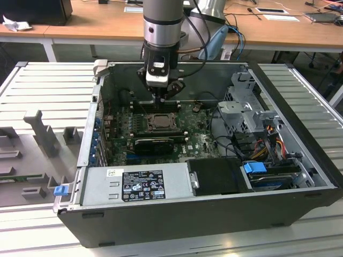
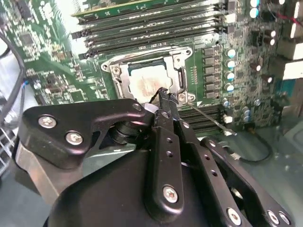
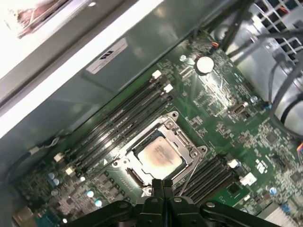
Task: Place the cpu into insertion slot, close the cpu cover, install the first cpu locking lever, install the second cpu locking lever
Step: 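Install the first cpu locking lever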
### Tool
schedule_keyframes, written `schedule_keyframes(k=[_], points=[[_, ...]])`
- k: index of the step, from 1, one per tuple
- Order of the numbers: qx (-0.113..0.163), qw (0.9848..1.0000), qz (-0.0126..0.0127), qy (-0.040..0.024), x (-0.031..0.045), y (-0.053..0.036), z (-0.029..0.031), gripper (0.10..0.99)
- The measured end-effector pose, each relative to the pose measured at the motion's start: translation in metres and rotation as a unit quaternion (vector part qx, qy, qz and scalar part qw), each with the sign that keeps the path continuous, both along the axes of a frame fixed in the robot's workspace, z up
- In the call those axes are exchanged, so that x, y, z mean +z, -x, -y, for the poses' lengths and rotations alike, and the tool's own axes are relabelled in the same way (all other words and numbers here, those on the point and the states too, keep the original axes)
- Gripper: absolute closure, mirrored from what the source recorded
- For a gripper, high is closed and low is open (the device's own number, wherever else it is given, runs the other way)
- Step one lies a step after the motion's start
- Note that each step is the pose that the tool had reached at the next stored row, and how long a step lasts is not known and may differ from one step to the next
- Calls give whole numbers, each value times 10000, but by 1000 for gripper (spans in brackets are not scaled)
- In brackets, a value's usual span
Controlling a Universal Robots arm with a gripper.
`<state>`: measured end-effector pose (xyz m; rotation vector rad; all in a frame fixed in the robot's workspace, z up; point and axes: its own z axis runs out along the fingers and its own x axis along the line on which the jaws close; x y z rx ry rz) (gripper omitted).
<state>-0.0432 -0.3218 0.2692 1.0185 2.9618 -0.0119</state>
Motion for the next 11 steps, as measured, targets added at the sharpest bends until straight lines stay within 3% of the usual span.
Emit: schedule_keyframes(k=[5,10,11], points=[[558,9984,0,0,-8,0,0,980],[1223,9925,0,1,-16,0,0,980],[1377,9905,0,0,-18,0,0,980]])
